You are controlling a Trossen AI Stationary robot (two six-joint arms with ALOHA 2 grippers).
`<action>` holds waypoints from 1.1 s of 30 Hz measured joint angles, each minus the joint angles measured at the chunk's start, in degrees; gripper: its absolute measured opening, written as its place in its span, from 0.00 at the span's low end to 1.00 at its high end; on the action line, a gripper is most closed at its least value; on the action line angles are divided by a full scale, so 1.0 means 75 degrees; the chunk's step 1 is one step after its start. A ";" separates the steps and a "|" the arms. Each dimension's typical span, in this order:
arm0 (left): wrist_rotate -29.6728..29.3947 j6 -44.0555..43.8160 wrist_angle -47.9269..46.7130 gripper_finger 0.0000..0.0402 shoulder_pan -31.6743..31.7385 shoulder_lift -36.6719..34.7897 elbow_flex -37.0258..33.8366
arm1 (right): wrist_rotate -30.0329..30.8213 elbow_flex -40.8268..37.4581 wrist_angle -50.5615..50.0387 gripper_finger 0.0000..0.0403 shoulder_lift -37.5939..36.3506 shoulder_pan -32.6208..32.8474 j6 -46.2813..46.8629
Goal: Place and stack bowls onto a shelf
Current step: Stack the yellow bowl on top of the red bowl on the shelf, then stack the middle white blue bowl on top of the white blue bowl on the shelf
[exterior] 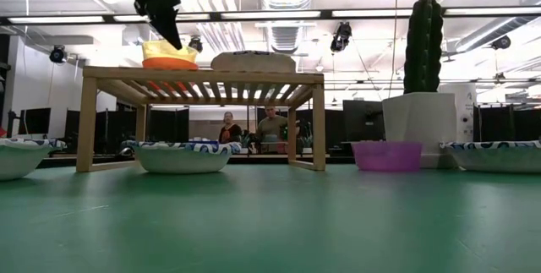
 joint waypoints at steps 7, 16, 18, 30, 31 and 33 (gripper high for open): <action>0.0002 0.0000 -0.0003 0.10 0.0000 -0.0017 0.0000 | 0.0000 0.0000 -0.0047 0.34 0.0002 0.0000 0.0055; 0.0022 -0.0077 -0.0581 0.25 -0.0095 -0.0031 0.0750 | 0.0075 -0.0006 -0.0175 0.34 0.0003 0.0000 0.0238; 0.0264 -0.0290 -0.0620 0.26 -0.0153 -0.0078 0.0974 | 0.0416 -0.0006 -0.0172 0.33 0.0003 0.0000 0.0412; 0.1955 -0.1923 0.0859 0.27 -0.2393 -0.0776 -0.0366 | 0.3216 0.0154 -0.0410 0.32 0.0672 -0.0012 0.1323; 0.1950 -0.2114 0.1240 0.27 -0.2769 -0.0810 -0.0621 | 0.3245 0.0256 -0.0558 0.32 0.0761 -0.0015 0.1322; 0.1943 -0.2301 0.2135 0.27 -0.3546 -0.0825 -0.1192 | 0.3256 0.0519 -0.0888 0.33 0.0891 -0.0012 0.1284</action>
